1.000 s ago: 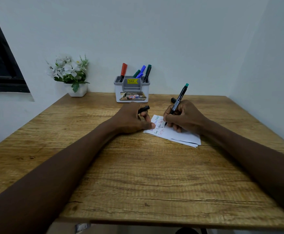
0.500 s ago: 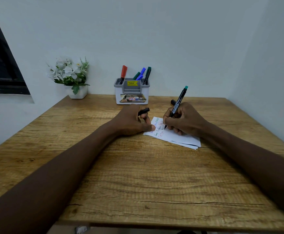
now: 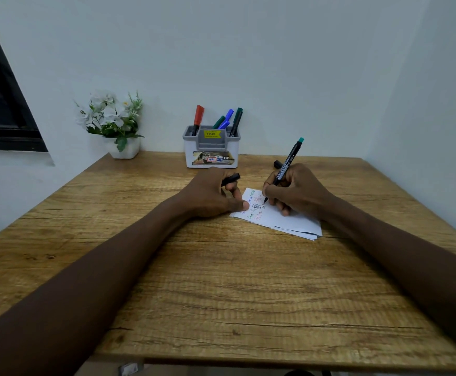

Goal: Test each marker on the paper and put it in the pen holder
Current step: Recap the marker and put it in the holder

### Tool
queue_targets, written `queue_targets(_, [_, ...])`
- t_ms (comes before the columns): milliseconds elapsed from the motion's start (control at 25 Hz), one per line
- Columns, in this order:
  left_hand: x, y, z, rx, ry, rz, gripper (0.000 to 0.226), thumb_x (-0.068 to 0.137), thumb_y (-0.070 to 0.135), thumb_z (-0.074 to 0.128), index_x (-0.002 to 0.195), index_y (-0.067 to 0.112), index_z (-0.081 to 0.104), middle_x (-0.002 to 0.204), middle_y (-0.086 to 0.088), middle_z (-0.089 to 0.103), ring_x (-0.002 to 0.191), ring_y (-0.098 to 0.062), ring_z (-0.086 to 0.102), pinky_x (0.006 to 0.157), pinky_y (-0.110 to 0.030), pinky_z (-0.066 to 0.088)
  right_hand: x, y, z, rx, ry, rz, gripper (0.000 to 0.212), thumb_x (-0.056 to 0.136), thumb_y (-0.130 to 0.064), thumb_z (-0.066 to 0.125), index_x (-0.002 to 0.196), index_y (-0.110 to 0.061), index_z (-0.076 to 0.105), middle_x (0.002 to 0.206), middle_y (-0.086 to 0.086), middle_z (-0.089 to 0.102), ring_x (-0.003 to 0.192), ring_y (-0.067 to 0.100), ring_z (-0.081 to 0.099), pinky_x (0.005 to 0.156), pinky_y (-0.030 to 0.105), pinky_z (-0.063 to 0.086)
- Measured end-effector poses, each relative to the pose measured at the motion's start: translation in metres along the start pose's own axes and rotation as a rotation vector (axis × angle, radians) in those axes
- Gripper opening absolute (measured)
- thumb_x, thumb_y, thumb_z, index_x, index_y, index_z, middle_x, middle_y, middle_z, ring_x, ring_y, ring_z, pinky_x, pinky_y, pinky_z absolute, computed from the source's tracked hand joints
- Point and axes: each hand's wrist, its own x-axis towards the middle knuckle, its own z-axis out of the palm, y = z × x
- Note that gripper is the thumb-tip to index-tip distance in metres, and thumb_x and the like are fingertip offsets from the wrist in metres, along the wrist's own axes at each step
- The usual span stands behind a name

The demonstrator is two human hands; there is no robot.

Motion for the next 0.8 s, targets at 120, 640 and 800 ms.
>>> queue_targets(120, [0.0002,0.0017,0.0009,-0.002,0.004,-0.004,0.039,0.078,0.036,0.085,0.07,0.019,0.051,0.09,0.005,0.075,0.077,-0.005,0.064,0.071,-0.027,0.05,0.0003,0.0002,-0.0001,0.001,0.003,0.004,0.016,0.094,-0.008,0.067,0.081,0.002,0.072,0.066,0.013,0.073,0.044,0.021,0.062,0.045,0.028,0.051])
queue_targets(640, [-0.0004,0.002,0.0003,-0.003,0.005,-0.004,0.033,0.078,0.034,0.085,0.076,0.012,0.061,0.092,-0.005,0.075,0.084,-0.017,0.066,0.079,-0.04,0.057,0.0027,-0.0001,0.0002,-0.007,0.022,0.037,0.015,0.093,-0.007,0.067,0.08,-0.001,0.071,0.067,0.012,0.074,0.045,0.022,0.064,0.047,0.03,0.054])
queue_targets(800, [0.0001,0.0017,0.0006,0.005,0.002,0.0,0.043,0.078,0.035,0.086,0.089,-0.002,0.066,0.089,0.001,0.073,0.08,-0.011,0.065,0.078,-0.036,0.056,0.0027,-0.0014,0.0015,-0.045,0.024,0.023,0.016,0.094,-0.01,0.067,0.081,-0.002,0.071,0.067,0.008,0.074,0.043,0.021,0.063,0.045,0.029,0.053])
